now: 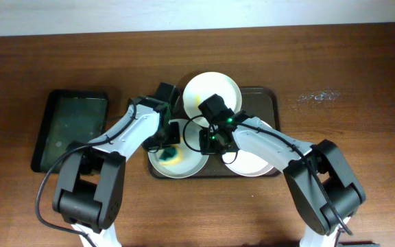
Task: Clean dirty plates on tray and stack at the side
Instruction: 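Hold the plate rim with the right gripper and scrub with the sponge, then lift the back plate with the right gripper and place it right of the tray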
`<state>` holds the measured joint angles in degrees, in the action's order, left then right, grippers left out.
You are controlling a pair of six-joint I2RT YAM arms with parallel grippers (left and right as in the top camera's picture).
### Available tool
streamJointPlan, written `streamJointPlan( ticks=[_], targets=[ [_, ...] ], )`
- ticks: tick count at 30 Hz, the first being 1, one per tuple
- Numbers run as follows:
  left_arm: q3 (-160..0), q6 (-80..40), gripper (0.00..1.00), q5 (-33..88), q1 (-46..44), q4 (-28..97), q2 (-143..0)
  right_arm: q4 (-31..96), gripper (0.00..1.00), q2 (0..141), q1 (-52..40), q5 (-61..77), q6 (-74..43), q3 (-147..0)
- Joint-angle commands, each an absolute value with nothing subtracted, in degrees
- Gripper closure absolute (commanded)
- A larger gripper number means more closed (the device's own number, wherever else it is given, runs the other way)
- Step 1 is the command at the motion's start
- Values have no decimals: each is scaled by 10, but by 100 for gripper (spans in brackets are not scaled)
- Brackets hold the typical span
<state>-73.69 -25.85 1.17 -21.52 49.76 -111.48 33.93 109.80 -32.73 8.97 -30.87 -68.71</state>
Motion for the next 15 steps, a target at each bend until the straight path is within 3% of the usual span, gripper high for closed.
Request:
streamJointPlan(
  ticks=[1, 6, 11, 13, 15],
  targets=[
    [-769, -337, 100, -261, -193, 559, -1133, 351, 96, 1101, -326, 68, -302, -686],
    [-821, -373, 100, -285, -193, 593, -1107, 351, 96, 1101, -326, 68, -302, -686],
    [-837, -373, 100, -185, -171, 593, -980, 353, 96, 1096, -326, 92, -272, -697],
    [-837, -372, 100, -90, -132, 591, -953, 353, 96, 1071, -327, 110, -272, -716],
    [-836, -288, 100, -6, -110, 589, -955, 356, 96, 1052, -327, 105, -257, -730]
  ],
)
